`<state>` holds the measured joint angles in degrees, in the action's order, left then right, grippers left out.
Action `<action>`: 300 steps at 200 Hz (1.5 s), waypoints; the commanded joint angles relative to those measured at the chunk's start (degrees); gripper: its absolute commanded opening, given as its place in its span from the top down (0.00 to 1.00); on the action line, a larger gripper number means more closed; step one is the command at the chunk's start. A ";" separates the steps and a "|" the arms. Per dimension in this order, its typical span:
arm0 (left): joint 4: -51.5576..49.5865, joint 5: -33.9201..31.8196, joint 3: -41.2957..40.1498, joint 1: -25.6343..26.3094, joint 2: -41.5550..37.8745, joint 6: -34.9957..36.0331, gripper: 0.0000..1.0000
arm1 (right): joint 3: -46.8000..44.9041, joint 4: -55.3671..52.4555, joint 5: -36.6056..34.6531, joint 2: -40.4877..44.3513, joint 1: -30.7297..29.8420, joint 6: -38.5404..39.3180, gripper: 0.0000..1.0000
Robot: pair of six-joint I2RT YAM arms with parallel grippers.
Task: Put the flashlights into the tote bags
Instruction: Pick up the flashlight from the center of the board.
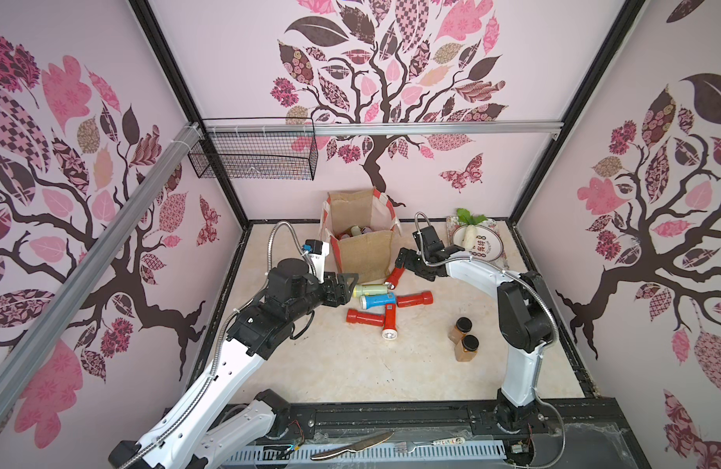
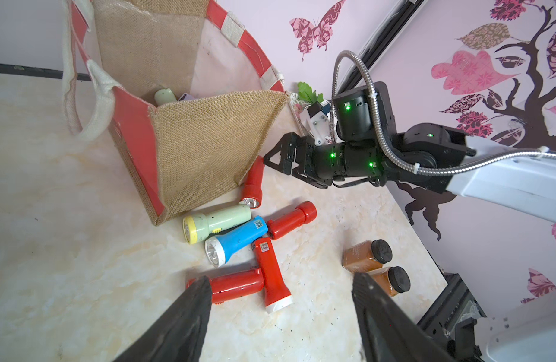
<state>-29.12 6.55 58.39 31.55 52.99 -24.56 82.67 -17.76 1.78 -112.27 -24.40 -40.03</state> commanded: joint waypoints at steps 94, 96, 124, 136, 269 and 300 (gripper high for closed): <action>5.64 2.11 -7.40 0.19 -2.36 -5.49 0.25 | 5.05 2.71 0.65 -9.67 1.47 -5.36 0.09; 5.78 2.08 -7.54 0.16 -2.47 -5.57 0.26 | 5.02 2.72 0.67 -9.76 1.51 -5.35 0.09; 5.75 1.63 -8.26 0.14 -2.89 -6.10 0.25 | 5.51 2.53 1.12 -10.61 0.90 -5.88 0.12; 6.04 1.55 -8.75 0.16 -3.20 -6.72 0.25 | 5.65 2.29 1.13 -11.13 0.58 -5.87 0.14; 6.86 -0.19 -10.67 0.17 -4.84 -8.14 0.25 | 4.08 -0.43 -1.66 -13.78 -1.33 -5.42 0.39; 6.41 -0.16 -10.84 0.11 -5.00 -7.73 0.25 | 1.35 -0.37 -2.48 -12.19 -0.22 -3.64 0.45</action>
<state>-23.62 6.90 49.28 31.55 48.58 -32.84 87.37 -14.04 1.19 -123.94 -25.74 -45.17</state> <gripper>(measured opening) 0.745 0.564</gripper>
